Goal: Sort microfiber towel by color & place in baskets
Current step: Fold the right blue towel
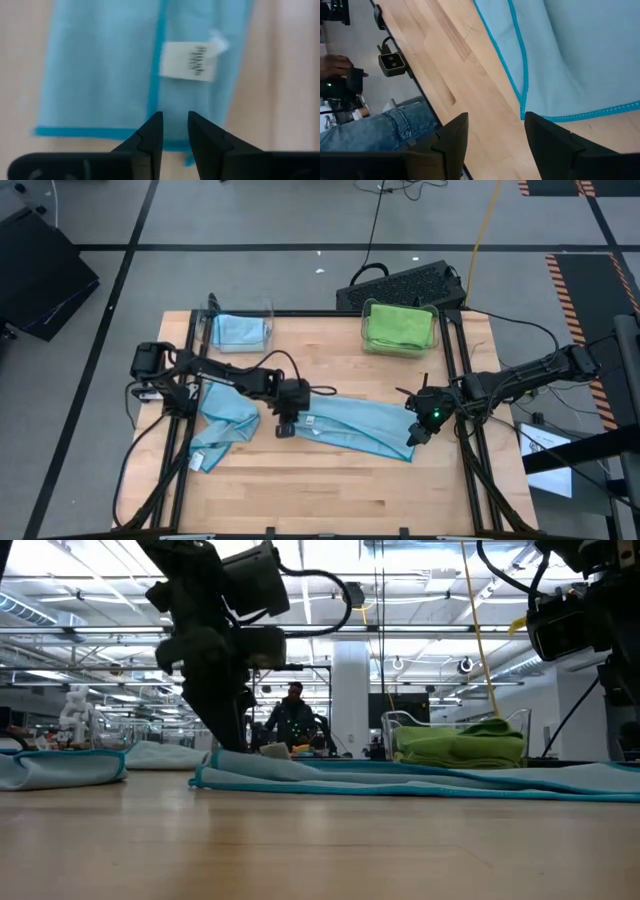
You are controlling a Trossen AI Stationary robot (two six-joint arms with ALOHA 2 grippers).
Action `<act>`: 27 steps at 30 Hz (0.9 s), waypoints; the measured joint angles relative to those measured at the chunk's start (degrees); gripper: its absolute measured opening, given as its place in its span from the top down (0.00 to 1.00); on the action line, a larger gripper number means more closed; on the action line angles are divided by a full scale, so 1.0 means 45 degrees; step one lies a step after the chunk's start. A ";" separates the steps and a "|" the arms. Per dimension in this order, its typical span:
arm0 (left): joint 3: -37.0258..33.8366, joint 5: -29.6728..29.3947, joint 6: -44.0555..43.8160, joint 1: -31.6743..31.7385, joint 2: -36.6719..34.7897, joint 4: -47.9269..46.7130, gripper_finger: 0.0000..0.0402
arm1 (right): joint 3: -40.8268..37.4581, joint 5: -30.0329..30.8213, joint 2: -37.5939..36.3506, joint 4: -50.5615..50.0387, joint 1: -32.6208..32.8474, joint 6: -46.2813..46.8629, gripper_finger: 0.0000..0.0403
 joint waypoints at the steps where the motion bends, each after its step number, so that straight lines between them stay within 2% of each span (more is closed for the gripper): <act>1: 0.0000 0.0137 -0.0022 -0.0167 0.0000 0.0039 0.78 | 0.0000 -0.0019 0.0000 0.0000 0.0000 -0.0014 0.53; 7: 0.0000 0.0514 -0.0136 -0.1017 -0.0018 -0.0036 0.78 | 0.0000 -0.0034 0.0000 0.0000 0.0000 -0.0014 0.53; 12: 0.0019 0.0388 -0.1090 -0.0996 -0.0671 -0.0075 0.78 | 0.0000 -0.0039 0.0000 0.0005 0.0000 0.0025 0.53; 16: 0.0034 -0.1153 -0.1799 -0.0649 -0.1214 -0.0013 0.78 | 0.0000 -0.0044 -0.0002 0.0038 0.0000 0.0015 0.53; 19: -0.0030 -0.2068 -0.3055 -0.0383 -0.1239 -0.0481 0.78 | 0.0000 -0.0047 0.0000 0.0044 0.0000 0.0000 0.53; 23: -0.0755 -0.1385 -0.5324 -0.0347 -0.1228 -0.0610 0.78 | 0.0000 -0.0076 -0.0005 0.0056 0.0029 0.0162 0.53; 27: -0.1450 -0.1146 -0.6303 -0.1235 -0.1362 -0.0636 0.78 | 0.0000 -0.0029 -0.0005 0.0107 0.0039 0.0303 0.53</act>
